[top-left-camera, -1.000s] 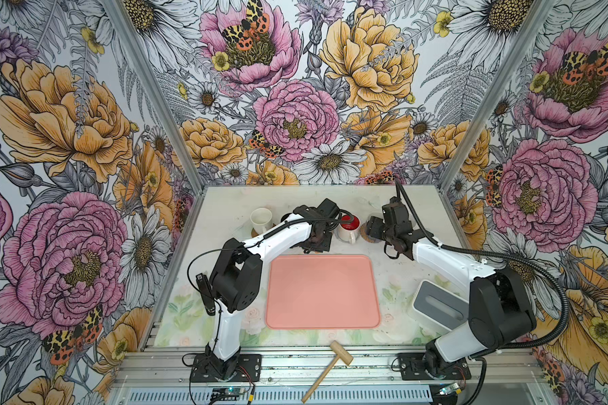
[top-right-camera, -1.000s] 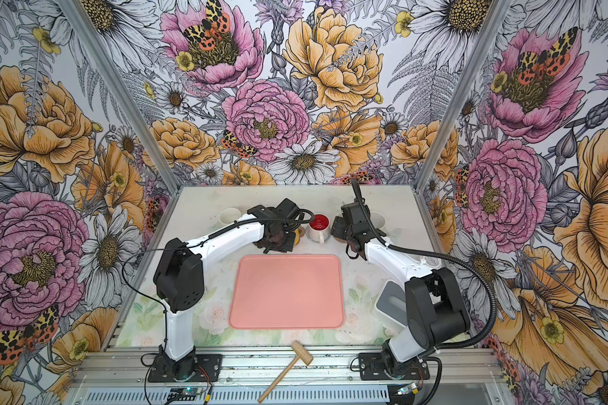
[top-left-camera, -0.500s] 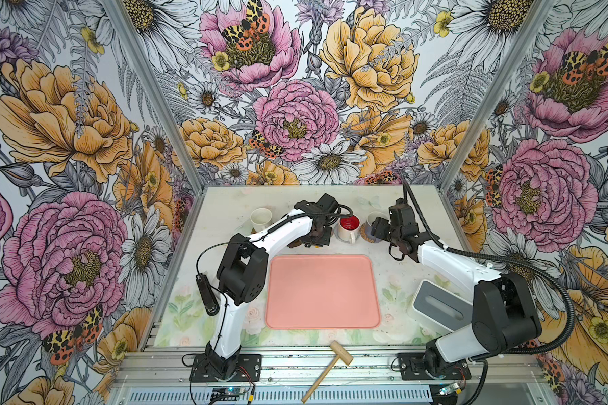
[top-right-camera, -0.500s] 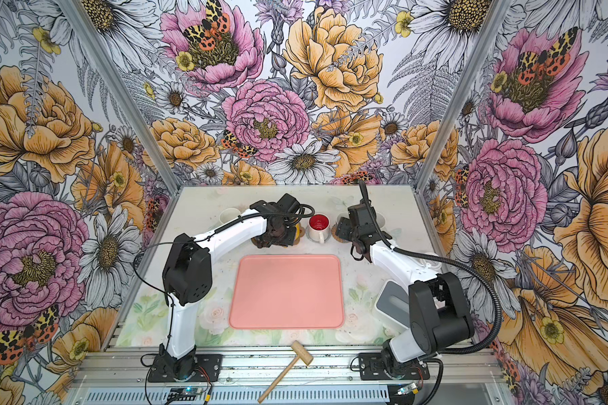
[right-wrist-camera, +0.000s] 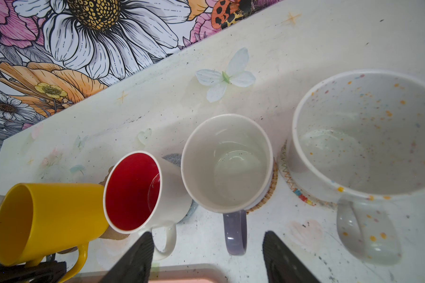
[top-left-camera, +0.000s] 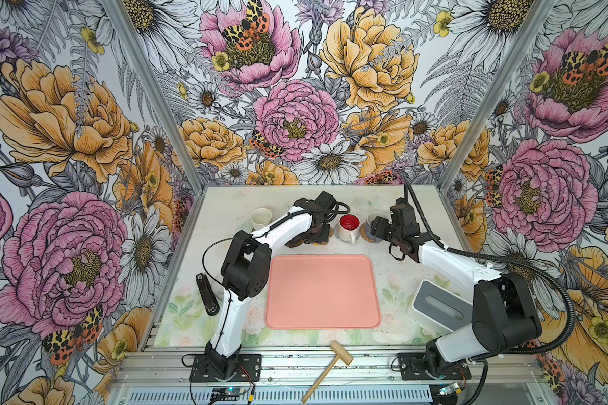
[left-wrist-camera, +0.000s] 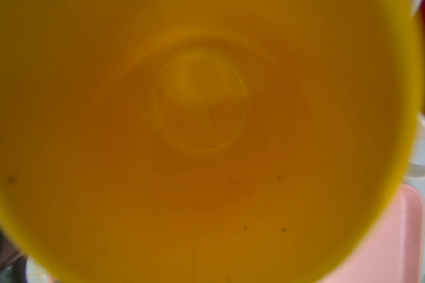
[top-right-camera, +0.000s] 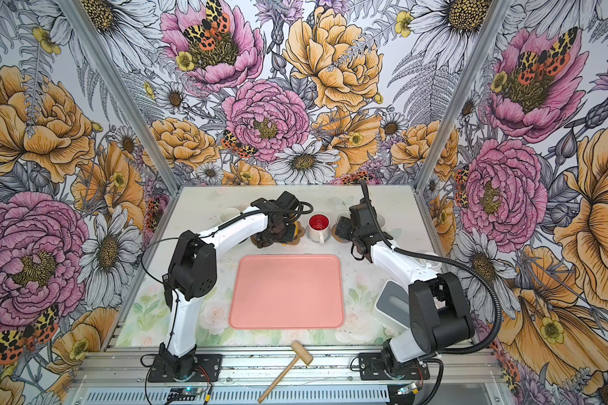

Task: Place cups on coasters
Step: Place the cup on the coaster.

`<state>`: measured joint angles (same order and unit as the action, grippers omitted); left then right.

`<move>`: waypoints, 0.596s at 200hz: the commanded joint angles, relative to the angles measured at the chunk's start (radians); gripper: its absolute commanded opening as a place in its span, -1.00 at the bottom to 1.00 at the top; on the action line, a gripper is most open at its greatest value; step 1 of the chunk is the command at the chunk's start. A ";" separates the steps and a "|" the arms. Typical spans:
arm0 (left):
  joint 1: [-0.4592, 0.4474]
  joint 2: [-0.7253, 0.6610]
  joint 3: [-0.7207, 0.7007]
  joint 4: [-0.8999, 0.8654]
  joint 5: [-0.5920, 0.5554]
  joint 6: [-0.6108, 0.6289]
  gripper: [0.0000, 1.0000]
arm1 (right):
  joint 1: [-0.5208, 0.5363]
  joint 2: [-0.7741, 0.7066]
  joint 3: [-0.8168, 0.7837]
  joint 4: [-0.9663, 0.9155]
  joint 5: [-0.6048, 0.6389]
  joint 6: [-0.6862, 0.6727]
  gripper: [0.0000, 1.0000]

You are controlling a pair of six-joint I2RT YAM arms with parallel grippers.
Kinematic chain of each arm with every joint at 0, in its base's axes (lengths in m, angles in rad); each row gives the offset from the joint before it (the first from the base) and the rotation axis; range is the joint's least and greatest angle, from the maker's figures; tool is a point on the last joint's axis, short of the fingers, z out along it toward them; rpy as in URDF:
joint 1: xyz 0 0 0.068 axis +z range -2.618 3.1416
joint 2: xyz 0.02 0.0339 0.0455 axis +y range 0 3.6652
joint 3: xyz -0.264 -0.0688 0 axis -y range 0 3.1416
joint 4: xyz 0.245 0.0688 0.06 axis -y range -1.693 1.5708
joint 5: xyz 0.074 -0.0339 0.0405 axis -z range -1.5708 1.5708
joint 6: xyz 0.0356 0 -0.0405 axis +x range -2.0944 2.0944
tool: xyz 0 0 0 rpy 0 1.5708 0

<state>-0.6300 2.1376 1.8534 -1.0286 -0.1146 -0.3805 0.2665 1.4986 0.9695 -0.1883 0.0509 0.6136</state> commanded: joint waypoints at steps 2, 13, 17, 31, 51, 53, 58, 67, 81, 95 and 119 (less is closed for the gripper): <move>0.020 -0.006 0.042 0.040 -0.013 0.023 -1.00 | -0.009 -0.012 -0.011 0.033 -0.015 0.010 0.45; 0.022 -0.003 0.042 0.040 -0.014 0.022 -1.00 | -0.011 -0.010 -0.010 0.036 -0.017 0.012 0.45; 0.023 -0.002 0.043 0.040 -0.015 0.023 -1.00 | -0.010 -0.009 -0.011 0.036 -0.019 0.011 0.45; 0.025 0.005 0.047 0.041 -0.013 0.023 -1.00 | -0.012 -0.006 -0.010 0.039 -0.023 0.013 0.45; 0.026 0.017 0.061 0.039 -0.004 0.024 -1.00 | -0.013 -0.003 -0.008 0.042 -0.026 0.012 0.45; 0.027 0.018 0.061 0.040 -0.004 0.024 -1.00 | -0.014 -0.003 -0.009 0.041 -0.027 0.011 0.45; 0.028 0.021 0.063 0.039 -0.003 0.024 -1.00 | -0.014 -0.001 -0.011 0.042 -0.028 0.012 0.45; 0.027 0.026 0.070 0.038 0.003 0.026 -1.00 | -0.016 -0.001 -0.010 0.043 -0.028 0.012 0.45; 0.027 0.032 0.078 0.039 0.004 0.026 -1.00 | -0.017 -0.002 -0.011 0.043 -0.030 0.012 0.45; 0.028 0.039 0.083 0.039 0.007 0.026 -1.00 | -0.018 -0.002 -0.011 0.045 -0.031 0.012 0.45; 0.029 0.046 0.088 0.039 0.013 0.024 -1.00 | -0.021 -0.001 -0.015 0.047 -0.034 0.011 0.45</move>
<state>-0.6109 2.1868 1.8889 -1.0290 -0.1097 -0.3656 0.2535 1.4990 0.9691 -0.1734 0.0280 0.6136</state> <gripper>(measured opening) 0.174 0.725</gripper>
